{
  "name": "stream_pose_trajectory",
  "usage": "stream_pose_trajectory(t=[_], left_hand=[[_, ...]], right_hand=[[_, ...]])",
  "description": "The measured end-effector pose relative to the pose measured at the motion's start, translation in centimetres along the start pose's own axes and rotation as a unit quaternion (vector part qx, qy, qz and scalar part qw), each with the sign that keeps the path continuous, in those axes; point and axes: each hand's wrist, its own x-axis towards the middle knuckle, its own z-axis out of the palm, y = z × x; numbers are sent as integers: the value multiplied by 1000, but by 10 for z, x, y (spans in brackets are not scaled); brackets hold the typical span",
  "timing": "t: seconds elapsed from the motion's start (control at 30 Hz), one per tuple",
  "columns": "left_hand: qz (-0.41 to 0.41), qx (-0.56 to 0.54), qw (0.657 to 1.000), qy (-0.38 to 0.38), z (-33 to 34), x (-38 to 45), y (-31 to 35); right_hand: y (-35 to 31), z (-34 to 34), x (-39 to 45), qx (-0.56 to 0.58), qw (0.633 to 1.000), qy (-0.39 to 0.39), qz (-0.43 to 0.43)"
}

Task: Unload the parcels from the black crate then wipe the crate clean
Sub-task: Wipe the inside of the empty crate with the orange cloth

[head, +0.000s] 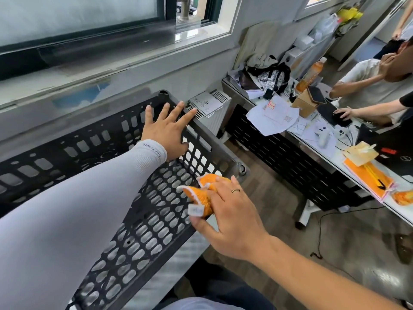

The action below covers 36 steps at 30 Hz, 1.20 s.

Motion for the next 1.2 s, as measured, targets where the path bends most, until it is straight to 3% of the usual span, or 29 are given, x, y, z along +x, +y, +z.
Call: stream_pose_trajectory(t=[0.13, 0.27, 0.4, 0.53, 0.83, 1.0, 1.2], left_hand=[[-1, 1, 1000, -3, 0, -1, 1], [-1, 6, 1000, -5, -2, -1, 0], [-4, 4, 1000, -11, -2, -1, 0], [-7, -5, 1000, -22, -2, 0, 3], [-3, -4, 999, -42, -5, 0, 1], [-2, -1, 999, -35, -4, -1, 1], [-4, -4, 999, -44, -7, -2, 1]], right_hand=[[13, 2, -5, 16, 999, 7, -30], [46, 3, -3, -69, 992, 70, -77], [69, 4, -2, -93, 988, 107, -57], [45, 19, -10, -16, 990, 139, -19], [-19, 38, -34, 15, 995, 69, -75], [19, 28, -19, -30, 991, 81, -106], [66, 14, -3, -94, 985, 139, -50]])
